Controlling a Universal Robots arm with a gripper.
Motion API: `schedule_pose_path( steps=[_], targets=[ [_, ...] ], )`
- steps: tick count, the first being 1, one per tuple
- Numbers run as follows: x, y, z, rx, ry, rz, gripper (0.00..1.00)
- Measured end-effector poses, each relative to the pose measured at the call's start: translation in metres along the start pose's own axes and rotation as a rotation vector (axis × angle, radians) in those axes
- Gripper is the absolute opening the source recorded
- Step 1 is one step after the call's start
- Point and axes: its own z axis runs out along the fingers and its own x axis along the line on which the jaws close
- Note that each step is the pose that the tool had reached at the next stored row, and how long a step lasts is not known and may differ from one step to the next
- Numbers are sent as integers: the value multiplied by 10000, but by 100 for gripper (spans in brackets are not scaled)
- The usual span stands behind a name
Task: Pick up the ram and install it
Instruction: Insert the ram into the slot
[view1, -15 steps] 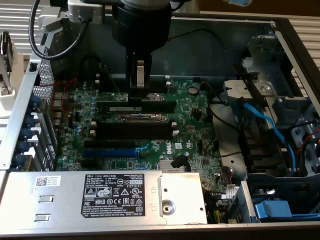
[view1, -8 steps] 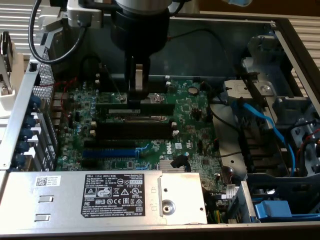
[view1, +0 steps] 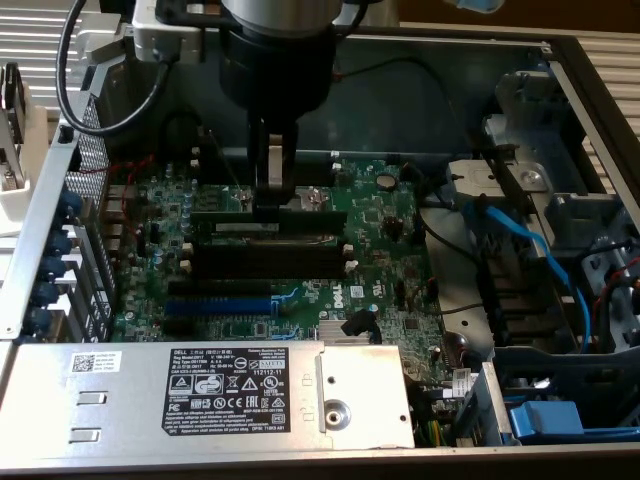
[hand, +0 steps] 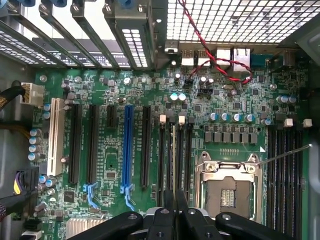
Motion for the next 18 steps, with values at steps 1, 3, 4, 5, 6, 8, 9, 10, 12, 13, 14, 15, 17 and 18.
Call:
schedule_pose_path(
  steps=[1,3,4,5,6,8,9,10,12,13,14,15,17,18],
  targets=[
    [6,1,5,-1,2,1,12],
    [26,1,16,0,0,3,12],
    [38,0,23,0,0,2,12],
    [54,0,30,0,0,1,12],
    [68,0,36,-1,-1,2,12],
    [73,-5,51,1,-3,2,12],
    [73,-7,56,1,-2,3,12],
    [73,-9,62,0,-2,2,12],
    [79,-16,70,-7,-5,0,12],
    [82,-20,74,-9,-8,1,12],
    [82,-21,75,-10,-9,1,12],
    [86,-21,76,-11,-10,2,12],
    [110,-21,77,-10,-15,1,12],
    [119,-21,77,-11,-16,5,12]
  ],
)
